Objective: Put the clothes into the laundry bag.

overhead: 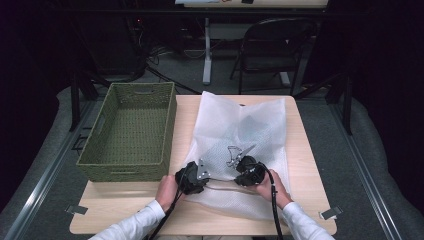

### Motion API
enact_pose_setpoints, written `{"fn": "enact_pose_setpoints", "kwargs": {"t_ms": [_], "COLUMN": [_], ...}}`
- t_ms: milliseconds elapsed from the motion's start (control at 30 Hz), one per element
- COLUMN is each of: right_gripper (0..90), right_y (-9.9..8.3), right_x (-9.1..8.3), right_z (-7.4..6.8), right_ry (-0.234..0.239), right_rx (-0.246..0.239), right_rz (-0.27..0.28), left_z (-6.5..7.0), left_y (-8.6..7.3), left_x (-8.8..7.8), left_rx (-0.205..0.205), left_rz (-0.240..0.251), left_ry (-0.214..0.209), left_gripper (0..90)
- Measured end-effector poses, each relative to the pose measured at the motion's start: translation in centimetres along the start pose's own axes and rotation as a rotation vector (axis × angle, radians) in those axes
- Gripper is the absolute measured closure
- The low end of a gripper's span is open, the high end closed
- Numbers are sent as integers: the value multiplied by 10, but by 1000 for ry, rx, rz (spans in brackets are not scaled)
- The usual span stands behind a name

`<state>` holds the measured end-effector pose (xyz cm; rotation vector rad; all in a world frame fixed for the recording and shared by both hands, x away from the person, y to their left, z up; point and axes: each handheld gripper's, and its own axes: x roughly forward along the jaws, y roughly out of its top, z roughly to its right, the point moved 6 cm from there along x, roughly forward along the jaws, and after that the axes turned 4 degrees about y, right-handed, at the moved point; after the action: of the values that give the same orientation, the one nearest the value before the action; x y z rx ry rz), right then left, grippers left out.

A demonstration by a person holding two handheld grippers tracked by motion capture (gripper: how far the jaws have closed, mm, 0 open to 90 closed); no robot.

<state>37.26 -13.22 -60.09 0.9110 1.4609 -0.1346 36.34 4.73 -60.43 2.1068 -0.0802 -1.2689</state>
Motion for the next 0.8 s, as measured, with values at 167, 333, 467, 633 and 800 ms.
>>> {"fn": "enact_pose_setpoints", "kwargs": {"t_ms": [167, 333, 467, 633, 800], "right_gripper": [873, 869, 866, 846, 832], "right_y": [5, 10, 15, 20, 20], "right_x": [-16, -36, -47, -53, -50], "right_z": [-1, -3, -5, -9, -7], "right_ry": [12, 16, 14, 14, 2], "right_rx": [3, -8, -19, -18, 1], "right_rz": [50, 112, 155, 180, 174], "left_z": [-11, -11, -8, -8, -13], "left_y": [0, 11, 20, 22, 20], "left_x": [-5, -10, -13, -14, -22], "left_rx": [-37, -24, -18, -13, -19], "left_rz": [33, 85, 134, 142, 149], "left_ry": [44, 41, 1, -31, -105], "left_gripper": [497, 520, 658, 814, 863]}}
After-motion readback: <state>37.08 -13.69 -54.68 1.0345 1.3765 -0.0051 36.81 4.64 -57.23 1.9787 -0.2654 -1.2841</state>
